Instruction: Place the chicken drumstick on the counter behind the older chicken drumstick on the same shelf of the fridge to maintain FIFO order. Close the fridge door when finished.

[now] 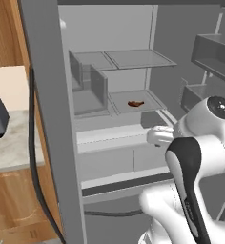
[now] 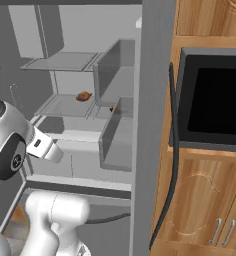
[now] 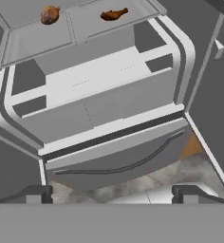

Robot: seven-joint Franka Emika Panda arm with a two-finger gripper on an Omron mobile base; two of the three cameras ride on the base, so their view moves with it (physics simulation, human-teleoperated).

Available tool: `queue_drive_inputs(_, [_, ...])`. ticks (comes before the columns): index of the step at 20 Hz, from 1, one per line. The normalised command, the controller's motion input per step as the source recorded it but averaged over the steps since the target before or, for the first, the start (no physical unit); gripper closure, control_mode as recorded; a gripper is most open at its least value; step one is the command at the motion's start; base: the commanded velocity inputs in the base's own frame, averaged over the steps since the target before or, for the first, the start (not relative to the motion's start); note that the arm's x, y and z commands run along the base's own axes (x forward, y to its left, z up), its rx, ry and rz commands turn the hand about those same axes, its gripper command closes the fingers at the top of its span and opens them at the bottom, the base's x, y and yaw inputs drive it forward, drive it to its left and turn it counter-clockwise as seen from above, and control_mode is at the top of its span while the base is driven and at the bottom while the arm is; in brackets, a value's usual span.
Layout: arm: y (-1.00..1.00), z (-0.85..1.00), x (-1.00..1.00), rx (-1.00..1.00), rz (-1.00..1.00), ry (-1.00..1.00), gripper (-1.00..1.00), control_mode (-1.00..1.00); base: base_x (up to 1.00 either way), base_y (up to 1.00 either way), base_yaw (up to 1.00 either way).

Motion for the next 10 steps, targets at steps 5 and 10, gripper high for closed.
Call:
queue_drive_inputs(5, [0.0, 0.0, 0.0, 0.0, 0.0, 0.0, -1.0, 1.0, -0.44, 0.0, 0.0])
queue_drive_inputs(10, [0.0, 0.0, 0.0, 0.0, 0.0, 0.0, -1.0, 1.0, -0.48, 0.09, 0.0])
